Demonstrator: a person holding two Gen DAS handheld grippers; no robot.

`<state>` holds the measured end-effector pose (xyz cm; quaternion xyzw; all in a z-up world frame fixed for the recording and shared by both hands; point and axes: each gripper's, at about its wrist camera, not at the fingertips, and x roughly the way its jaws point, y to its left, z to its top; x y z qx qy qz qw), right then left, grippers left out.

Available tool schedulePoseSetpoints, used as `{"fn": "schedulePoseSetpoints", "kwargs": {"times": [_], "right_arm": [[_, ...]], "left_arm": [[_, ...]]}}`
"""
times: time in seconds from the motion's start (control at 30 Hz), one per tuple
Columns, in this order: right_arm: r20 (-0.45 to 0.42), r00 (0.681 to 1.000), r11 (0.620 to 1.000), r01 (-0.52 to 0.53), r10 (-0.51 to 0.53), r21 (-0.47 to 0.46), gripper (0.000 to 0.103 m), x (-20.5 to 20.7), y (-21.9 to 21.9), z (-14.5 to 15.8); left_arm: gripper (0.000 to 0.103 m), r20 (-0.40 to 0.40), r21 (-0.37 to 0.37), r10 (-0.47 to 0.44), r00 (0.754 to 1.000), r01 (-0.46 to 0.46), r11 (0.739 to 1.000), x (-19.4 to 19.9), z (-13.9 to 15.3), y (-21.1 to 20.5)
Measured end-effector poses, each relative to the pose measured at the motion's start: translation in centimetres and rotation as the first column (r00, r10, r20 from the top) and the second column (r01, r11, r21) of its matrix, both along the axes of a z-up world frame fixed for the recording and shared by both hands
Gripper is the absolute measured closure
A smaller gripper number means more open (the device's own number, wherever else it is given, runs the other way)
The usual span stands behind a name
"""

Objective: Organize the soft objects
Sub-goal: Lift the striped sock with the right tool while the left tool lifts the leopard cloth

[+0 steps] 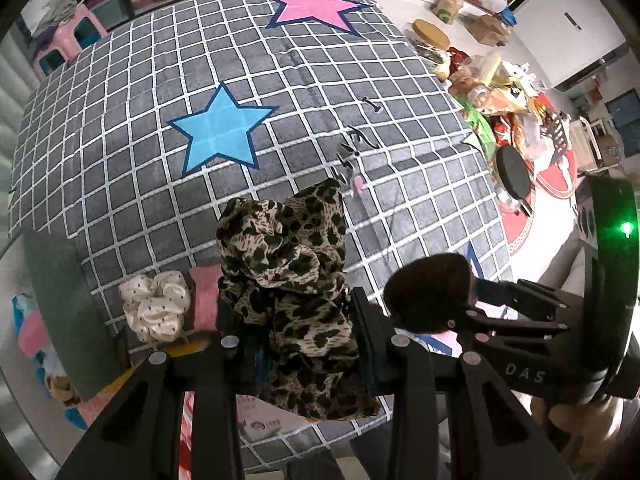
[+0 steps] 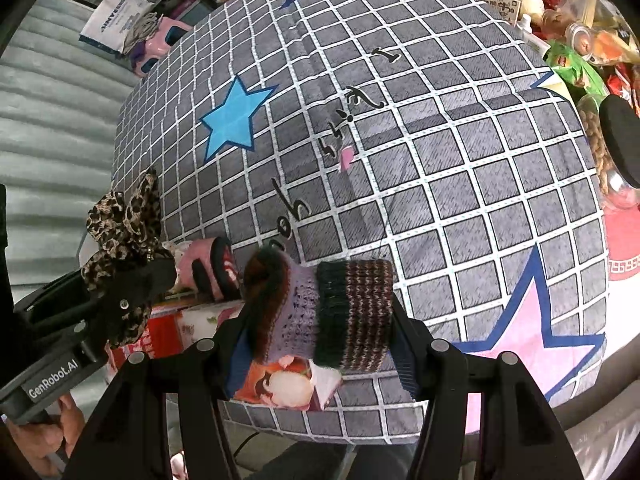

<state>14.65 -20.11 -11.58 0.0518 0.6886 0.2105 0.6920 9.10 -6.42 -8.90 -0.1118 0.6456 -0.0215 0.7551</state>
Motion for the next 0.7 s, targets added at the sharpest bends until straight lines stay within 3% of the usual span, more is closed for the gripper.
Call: {"fn": "schedulePoseSetpoints", "kwargs": {"times": [0.33,0.7], "right_arm": [[0.023,1.000,1.000,-0.015,0.016,-0.010,0.043,-2.3,0.7,1.6],[0.084,0.991,0.994,-0.109,0.108,0.007,0.043,-4.3,5.0,5.0]], "left_arm": [[0.065,0.027,-0.031,-0.014,1.000,0.015,0.999,-3.5,1.5,-0.4],[0.065,0.112,-0.030,0.082,0.990,-0.079,0.996,-6.1,4.8,3.3]]}}
